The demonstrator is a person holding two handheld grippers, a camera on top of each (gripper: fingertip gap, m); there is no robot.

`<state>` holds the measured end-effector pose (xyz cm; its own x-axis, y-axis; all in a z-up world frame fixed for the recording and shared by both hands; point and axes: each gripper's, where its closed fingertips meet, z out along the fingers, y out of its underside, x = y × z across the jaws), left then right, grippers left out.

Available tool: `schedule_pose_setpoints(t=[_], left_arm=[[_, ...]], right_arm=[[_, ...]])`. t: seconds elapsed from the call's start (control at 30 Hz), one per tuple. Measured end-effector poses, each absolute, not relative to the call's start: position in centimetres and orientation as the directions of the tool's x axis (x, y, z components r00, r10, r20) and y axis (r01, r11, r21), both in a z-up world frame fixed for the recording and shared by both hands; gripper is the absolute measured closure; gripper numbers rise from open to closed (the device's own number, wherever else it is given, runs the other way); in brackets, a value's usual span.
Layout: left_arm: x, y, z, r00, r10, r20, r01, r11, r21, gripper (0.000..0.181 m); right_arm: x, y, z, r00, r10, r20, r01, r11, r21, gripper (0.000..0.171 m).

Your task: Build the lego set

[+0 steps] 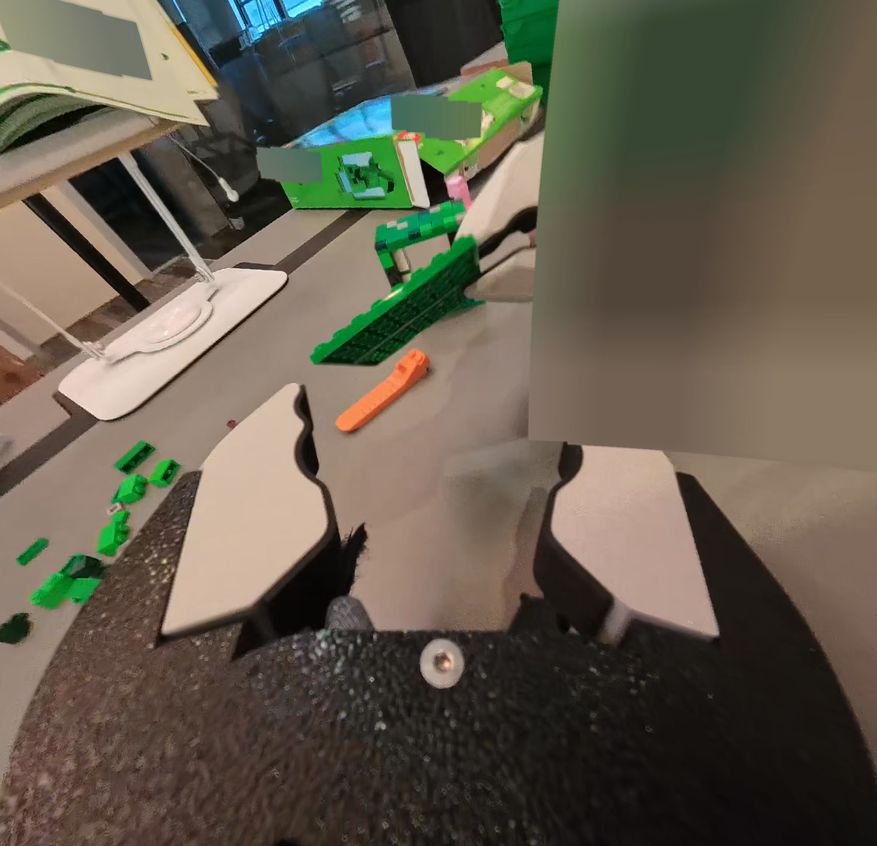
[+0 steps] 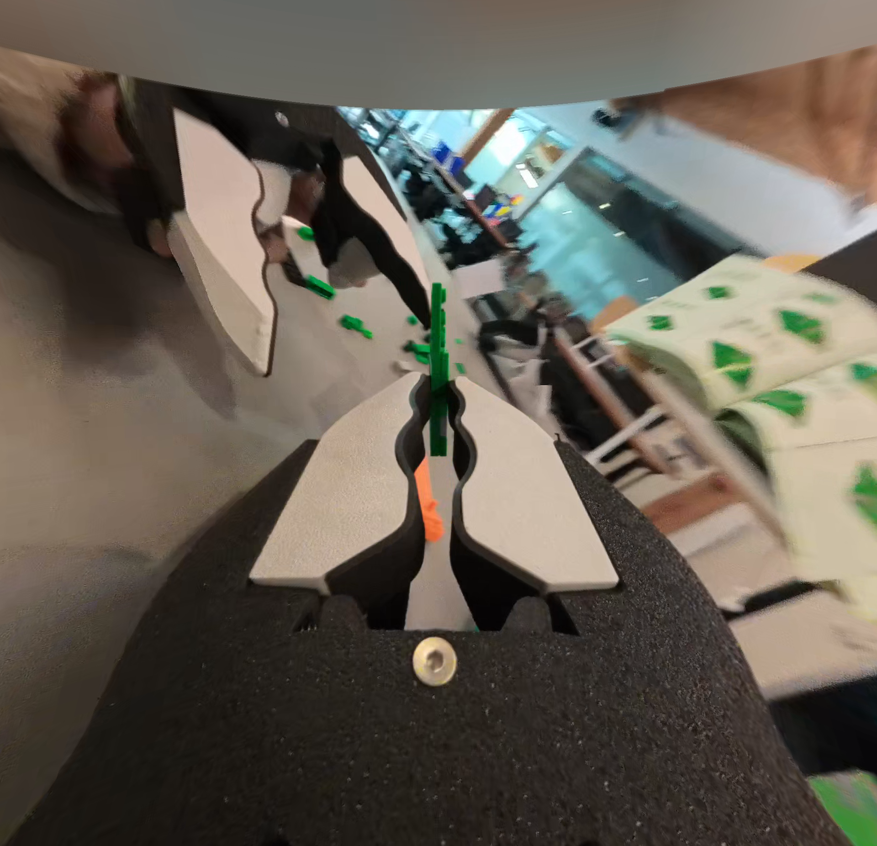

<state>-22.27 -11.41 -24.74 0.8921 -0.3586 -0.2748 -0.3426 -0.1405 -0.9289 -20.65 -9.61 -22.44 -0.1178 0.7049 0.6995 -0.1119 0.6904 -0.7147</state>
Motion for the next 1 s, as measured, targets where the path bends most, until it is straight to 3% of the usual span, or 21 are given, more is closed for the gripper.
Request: schedule_pose_setpoints(t=[0.07, 0.23, 0.43, 0.6, 0.8, 1.0], left_arm=[[-22.0, -11.0, -23.8, 0.919, -0.342, -0.196, -0.25, -0.12, -0.961, 0.075], [-21.5, -9.8, -21.7, 0.957, -0.29, 0.009, -0.004, -0.043, -0.999, 0.069], [-20.9, -8.8, -20.4, 0.898, -0.374, 0.231, 0.246, -0.006, -0.969, 0.075], [-21.8, -8.8, -19.7, 0.915, -0.352, 0.196, 0.235, 0.072, -0.969, 0.107], [-21.4, -9.0, -19.6, 0.885, -0.42, 0.2, 0.249, 0.065, -0.966, 0.108], [-20.6, -10.6, -20.0, 0.797, -0.589, 0.135, 0.175, 0.011, -0.984, 0.109]], right_arm=[[-20.8, -9.7, -21.7, -0.024, 0.642, 0.766, -0.128, 0.758, -0.639, 0.165], [-21.1, -10.4, -21.1, 0.043, 0.598, 0.801, -0.153, 0.796, -0.586, 0.165], [-20.6, -11.0, -20.9, 0.068, 0.553, 0.83, -0.178, 0.826, -0.535, 0.165], [-20.2, -11.9, -21.0, 0.071, 0.509, 0.858, -0.207, 0.849, -0.486, 0.163], [-20.1, -12.3, -21.1, 0.043, 0.527, 0.849, -0.227, 0.833, -0.505, 0.161], [-18.2, -12.7, -21.2, -0.158, 0.676, 0.719, -0.298, 0.662, -0.688, 0.129]])
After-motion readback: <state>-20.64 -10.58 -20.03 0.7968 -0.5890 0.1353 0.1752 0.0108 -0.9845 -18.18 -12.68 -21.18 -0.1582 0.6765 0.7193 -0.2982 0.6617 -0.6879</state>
